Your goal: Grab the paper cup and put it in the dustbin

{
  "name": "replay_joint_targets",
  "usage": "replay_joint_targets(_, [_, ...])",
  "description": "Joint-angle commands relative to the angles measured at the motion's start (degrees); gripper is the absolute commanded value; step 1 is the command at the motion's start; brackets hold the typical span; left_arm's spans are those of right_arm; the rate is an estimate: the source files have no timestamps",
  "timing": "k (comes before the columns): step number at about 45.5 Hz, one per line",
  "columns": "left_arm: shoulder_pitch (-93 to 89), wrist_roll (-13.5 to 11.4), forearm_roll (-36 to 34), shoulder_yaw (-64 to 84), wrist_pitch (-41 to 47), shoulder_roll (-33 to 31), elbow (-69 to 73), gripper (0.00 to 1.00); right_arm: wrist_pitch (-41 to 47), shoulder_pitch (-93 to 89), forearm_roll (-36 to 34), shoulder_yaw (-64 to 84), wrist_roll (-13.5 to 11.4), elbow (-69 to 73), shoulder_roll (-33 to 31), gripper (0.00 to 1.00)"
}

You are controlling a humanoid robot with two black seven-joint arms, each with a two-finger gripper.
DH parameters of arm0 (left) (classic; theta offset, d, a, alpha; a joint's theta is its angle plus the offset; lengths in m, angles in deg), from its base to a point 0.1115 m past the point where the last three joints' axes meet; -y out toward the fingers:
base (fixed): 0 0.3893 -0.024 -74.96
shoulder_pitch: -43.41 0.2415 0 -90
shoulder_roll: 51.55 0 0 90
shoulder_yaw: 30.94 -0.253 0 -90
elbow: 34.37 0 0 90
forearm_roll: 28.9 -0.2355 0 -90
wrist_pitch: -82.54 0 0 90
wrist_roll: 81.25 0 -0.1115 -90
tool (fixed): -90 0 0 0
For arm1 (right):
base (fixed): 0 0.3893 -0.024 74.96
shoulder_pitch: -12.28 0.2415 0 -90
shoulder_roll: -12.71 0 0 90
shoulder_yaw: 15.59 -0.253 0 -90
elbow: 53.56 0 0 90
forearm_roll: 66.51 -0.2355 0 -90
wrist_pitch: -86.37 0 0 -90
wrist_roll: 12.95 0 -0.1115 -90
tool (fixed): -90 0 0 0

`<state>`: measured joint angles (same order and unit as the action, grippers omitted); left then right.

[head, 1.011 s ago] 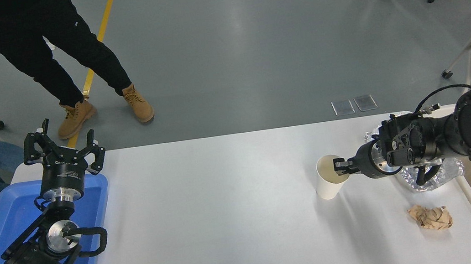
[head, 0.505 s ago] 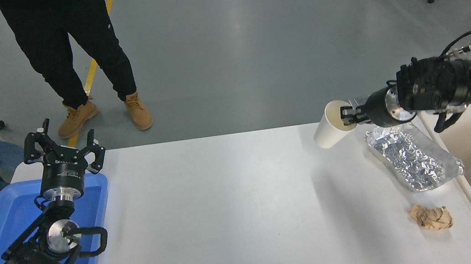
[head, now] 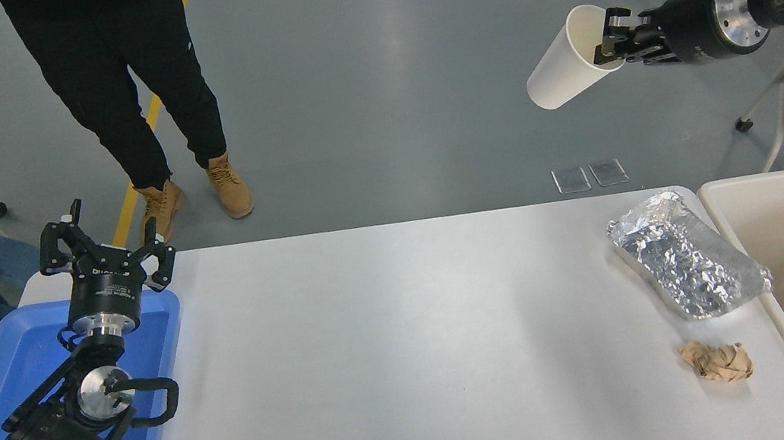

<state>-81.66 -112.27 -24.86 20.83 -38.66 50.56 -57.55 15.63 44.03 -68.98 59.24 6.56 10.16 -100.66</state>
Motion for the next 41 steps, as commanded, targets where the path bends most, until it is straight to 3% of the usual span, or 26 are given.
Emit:
replay_joint_targets(1, [0.00,0.00,0.00,0.00,0.00,-0.07,-0.02,0.99,1.22,3.49,-0.25,0.49,0.00,0.35,-2.55,0.00])
replay_joint_targets(12, [0.00,0.00,0.00,0.00,0.00,0.01,-0.02,0.99,-1.32,-3.44,-3.23,0.58,-0.53,-6.58,-7.03,0.00])
replay_joint_targets(30, [0.00,0.00,0.00,0.00,0.00,0.01,0.06,0.99,-5.11,-38.68,-22.04,-3.99,-0.88,-42.88,-12.40,0.00])
replay_joint_targets(35, [0.00,0.00,0.00,0.00,0.00,0.01,-0.02,0.99,-5.54,-46.16,-23.80,-7.59,-2.28,-47.81,-13.10,0.00])
replay_joint_targets(41, [0.00,0.00,0.00,0.00,0.00,-0.07,-0.02,0.99,-9.32,-52.49,-23.90,-13.30,-6.23,-48.69,-15.47,0.00])
